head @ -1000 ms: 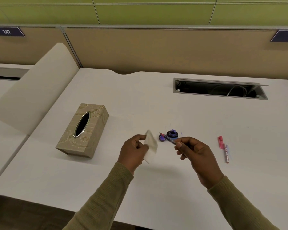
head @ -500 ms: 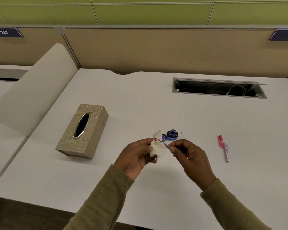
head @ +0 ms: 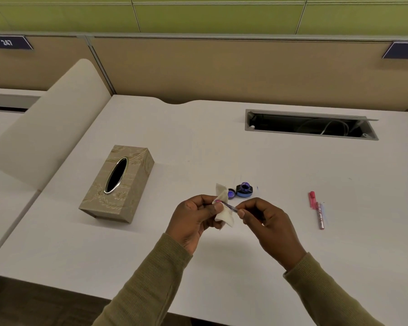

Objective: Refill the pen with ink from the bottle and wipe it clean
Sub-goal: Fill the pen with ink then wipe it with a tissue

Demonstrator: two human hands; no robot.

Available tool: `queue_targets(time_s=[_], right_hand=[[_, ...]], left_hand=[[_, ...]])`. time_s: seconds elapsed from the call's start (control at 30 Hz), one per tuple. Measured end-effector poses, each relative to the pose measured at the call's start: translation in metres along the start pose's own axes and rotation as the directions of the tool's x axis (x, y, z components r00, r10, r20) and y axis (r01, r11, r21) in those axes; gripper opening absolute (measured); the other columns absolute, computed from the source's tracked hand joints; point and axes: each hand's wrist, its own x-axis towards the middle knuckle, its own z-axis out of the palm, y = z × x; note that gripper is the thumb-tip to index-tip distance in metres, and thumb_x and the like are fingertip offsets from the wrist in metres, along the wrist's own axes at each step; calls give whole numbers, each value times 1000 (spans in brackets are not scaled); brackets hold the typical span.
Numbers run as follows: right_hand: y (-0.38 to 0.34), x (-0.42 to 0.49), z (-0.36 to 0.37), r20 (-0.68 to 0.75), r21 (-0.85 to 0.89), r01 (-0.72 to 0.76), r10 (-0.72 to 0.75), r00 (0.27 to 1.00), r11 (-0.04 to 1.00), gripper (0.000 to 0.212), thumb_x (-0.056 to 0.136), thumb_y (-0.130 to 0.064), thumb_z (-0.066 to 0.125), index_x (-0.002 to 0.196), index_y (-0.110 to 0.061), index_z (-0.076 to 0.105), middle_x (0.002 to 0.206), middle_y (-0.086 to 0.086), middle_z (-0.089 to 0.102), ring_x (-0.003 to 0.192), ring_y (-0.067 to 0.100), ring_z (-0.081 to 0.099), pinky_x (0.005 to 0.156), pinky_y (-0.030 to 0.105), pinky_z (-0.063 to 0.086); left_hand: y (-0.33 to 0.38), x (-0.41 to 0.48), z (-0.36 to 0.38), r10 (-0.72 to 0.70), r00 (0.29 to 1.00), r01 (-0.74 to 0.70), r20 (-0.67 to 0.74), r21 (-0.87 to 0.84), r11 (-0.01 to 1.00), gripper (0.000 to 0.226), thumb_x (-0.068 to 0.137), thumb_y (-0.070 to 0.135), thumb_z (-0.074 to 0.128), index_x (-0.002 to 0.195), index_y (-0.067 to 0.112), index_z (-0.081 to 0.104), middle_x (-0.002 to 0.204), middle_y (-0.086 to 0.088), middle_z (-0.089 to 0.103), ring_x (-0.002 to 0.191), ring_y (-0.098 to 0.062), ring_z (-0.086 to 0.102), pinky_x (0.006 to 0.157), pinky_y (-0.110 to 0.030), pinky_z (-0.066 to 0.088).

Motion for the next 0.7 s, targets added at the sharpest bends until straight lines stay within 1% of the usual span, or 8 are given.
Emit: queue_targets(time_s=[0.1,0.2,0.3,0.4,0.47,0.57,0.63,0.7], right_hand=[[-1,-1,0,0,-24,16,-16,1000,1000,9,92,-20,69,90,-29,72,78,-18,69,73,5,62,67,9,43],[0,-2,0,-10,-41,19,-20,1000,999,10,92,-20,69,91,-29,72,81,-19,69,77,6,63,68,9,44],[0,-3,-1,-17,-50,20,-21,1000,999,9,92,-19,69,92,-28,72,86,-19,70,83,6,65,71,9,47],[1,-3,-3,-47,-47,1,-4,999,999,9,92,-20,69,91,-29,72,86,-17,71,82,9,66,71,11,48],[3,-2,-5,-67,2,-39,39,997,999,9,93,-22,68,91,-30,72,82,-14,71,79,10,66,70,16,51],[3,-2,-7,-79,119,-98,108,991,988,9,94,-21,66,92,-27,72,81,-6,72,75,11,67,71,25,56],[1,-3,-5,-79,200,-120,138,987,973,10,95,-18,66,92,-24,73,81,-1,72,74,10,66,68,25,56],[-2,-4,-2,-79,263,-133,158,984,956,10,95,-16,66,92,-22,73,81,2,72,72,9,65,67,24,55]], left_hand=[[-2,1,-2,13,999,-12,-29,22,1000,4,82,-3,68,85,-2,70,74,-18,69,56,-26,56,49,-29,50],[-4,1,-3,34,997,-29,-69,66,997,3,80,-1,71,83,0,71,71,-17,69,54,-25,56,48,-28,50],[-6,1,-2,58,992,-47,-108,101,994,4,80,-1,71,83,0,72,69,-15,70,52,-22,55,48,-27,50],[-7,2,-2,64,985,-49,-159,94,994,4,81,0,71,85,1,73,73,-15,70,54,-20,54,48,-27,48],[-6,3,-5,61,978,-47,-201,73,996,3,82,2,71,84,2,73,75,-15,69,56,-20,53,48,-26,46],[-5,3,-10,39,972,-23,-230,73,997,3,82,5,72,85,5,73,79,-9,71,64,-18,56,50,-26,44],[-5,3,-10,10,972,5,-234,64,998,3,83,7,71,86,6,72,80,-6,73,68,-17,60,53,-27,46],[-5,3,-9,-16,975,21,-223,23,999,5,84,8,70,87,5,71,80,-7,73,70,-19,62,56,-29,49]])
